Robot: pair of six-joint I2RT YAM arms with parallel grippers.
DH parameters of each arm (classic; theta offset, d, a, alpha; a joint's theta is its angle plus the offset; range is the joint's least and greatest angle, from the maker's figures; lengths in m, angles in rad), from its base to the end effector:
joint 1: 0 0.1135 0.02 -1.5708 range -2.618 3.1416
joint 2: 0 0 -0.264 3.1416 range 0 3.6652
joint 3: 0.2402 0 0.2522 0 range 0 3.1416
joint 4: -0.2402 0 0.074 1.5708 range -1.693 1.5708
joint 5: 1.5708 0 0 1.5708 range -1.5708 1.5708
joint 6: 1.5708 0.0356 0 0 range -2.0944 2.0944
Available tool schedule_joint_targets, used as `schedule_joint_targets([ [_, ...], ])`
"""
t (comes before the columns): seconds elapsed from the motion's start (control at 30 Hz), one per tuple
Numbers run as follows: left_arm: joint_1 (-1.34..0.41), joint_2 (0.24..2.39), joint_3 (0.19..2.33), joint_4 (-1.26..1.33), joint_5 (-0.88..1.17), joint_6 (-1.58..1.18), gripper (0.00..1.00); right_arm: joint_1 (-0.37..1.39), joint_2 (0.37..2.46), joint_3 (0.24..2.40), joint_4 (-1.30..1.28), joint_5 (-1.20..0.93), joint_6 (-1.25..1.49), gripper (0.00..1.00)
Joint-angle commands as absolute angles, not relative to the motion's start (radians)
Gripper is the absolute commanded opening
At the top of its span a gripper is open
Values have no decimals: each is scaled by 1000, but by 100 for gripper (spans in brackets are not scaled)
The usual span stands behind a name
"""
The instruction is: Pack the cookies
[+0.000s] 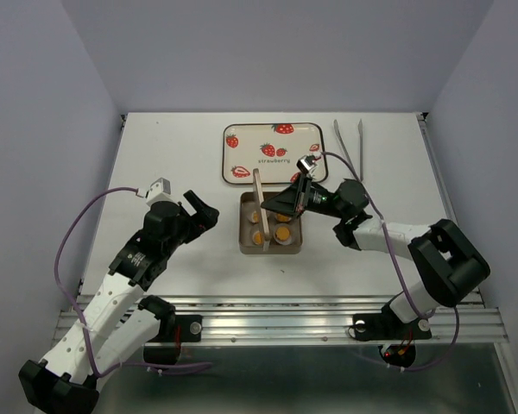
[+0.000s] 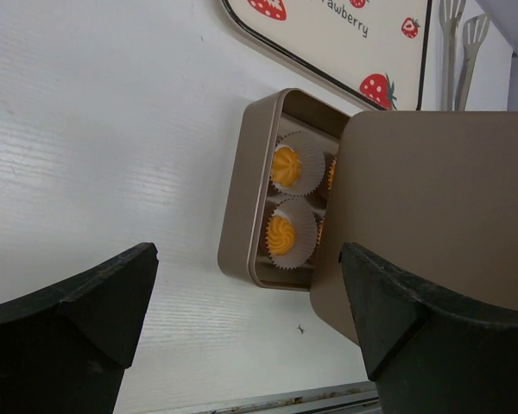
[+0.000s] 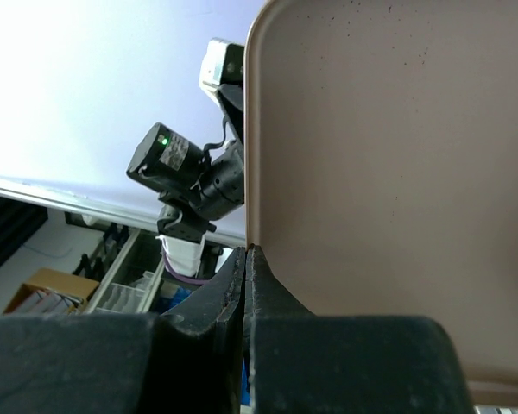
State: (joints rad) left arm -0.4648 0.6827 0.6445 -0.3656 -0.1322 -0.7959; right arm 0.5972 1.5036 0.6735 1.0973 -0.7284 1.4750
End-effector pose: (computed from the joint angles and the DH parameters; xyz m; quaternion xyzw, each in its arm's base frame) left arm 0.1476 -0.0688 0.2877 -0.1731 0.8153 -0.2795 0.4766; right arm 0.2421 0.1933 0.2632 -0.0155 0.6334 0.7493 0.1926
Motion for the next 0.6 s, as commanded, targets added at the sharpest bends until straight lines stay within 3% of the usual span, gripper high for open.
schedule_joint_targets([
  [0.0,-469,676,653,-364,-129,-802,99,606,1537,681,1288,-693,1529,1],
  [0.57,-469,698,660,-370,-144,-813,99,606,1681,669,1482,-689,1646,2],
])
